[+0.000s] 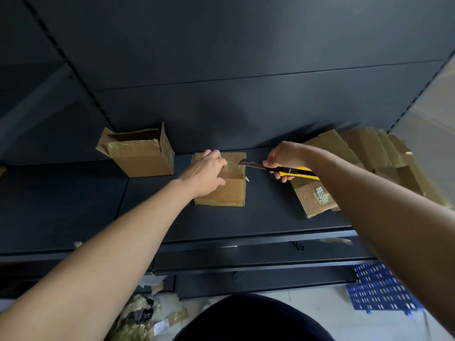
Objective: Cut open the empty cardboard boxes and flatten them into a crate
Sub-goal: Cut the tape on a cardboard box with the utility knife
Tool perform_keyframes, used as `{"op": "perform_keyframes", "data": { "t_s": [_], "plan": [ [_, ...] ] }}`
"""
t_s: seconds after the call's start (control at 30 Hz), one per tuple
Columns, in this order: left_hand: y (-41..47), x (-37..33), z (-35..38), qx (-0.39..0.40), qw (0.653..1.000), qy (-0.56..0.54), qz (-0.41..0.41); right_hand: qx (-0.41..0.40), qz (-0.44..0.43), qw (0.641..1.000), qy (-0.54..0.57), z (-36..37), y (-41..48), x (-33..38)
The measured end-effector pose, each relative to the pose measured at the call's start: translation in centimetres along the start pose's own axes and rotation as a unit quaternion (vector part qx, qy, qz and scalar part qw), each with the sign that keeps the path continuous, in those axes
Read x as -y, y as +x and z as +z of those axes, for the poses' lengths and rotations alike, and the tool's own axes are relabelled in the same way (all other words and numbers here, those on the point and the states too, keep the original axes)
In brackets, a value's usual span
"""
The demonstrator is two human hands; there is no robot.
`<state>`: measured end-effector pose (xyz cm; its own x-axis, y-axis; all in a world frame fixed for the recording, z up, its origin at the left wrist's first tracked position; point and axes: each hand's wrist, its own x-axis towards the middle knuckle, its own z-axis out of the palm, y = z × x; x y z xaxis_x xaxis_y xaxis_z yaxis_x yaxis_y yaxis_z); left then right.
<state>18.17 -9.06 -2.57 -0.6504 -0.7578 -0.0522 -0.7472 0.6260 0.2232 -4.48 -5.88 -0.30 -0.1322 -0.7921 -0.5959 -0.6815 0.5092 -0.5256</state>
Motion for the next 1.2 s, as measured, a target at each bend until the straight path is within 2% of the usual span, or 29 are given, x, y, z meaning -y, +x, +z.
{"op": "perform_keyframes", "data": {
  "t_s": [0.2, 0.33, 0.43, 0.6, 0.7, 0.77, 0.9, 1.0, 1.1, 1.2],
  "plan": [
    [1.0, -0.2, -1.0, 0.069, 0.996, -0.029, -0.04, -0.018, -0.026, 0.996, -0.088, -0.9, 0.6, 1.1],
    [1.6, -0.5, -1.5, 0.111, 0.993, -0.019, -0.029, -0.018, -0.042, 0.986, -0.162, -1.4, 0.3, 1.6],
    [1.8, -0.6, -1.7, 0.13, 0.991, -0.036, -0.017, -0.04, -0.074, 0.972, -0.222, -0.9, 0.3, 1.8],
    [2.3, -0.5, -2.2, 0.146, 0.988, -0.049, -0.026, 0.007, -0.08, 0.963, -0.257, -1.4, 0.5, 2.3],
    [2.5, -0.7, -2.3, 0.149, 0.987, -0.045, -0.027, -0.011, -0.099, 0.953, -0.288, -0.8, 0.8, 3.0],
    [2.4, -0.4, -2.3, 0.158, 0.986, -0.042, -0.03, 0.017, -0.105, 0.956, -0.273, -0.2, 1.0, 3.1],
    [2.7, 0.0, -2.5, 0.162, 0.985, -0.042, -0.037, 0.104, -0.06, 0.961, -0.25, -1.5, 0.9, 2.3],
    [3.1, -0.2, -2.5, 0.172, 0.983, -0.048, -0.035, 0.122, -0.051, 0.961, -0.245, 0.0, 0.8, 1.1],
    [3.1, 0.5, -2.9, 0.173, 0.976, -0.121, -0.049, 0.139, -0.019, 0.973, -0.183, 0.2, 0.6, -0.5],
    [3.6, 0.7, -3.3, 0.119, 0.977, -0.167, -0.055, 0.095, -0.002, 0.99, -0.108, -2.0, 0.1, -2.0]
  ]
}}
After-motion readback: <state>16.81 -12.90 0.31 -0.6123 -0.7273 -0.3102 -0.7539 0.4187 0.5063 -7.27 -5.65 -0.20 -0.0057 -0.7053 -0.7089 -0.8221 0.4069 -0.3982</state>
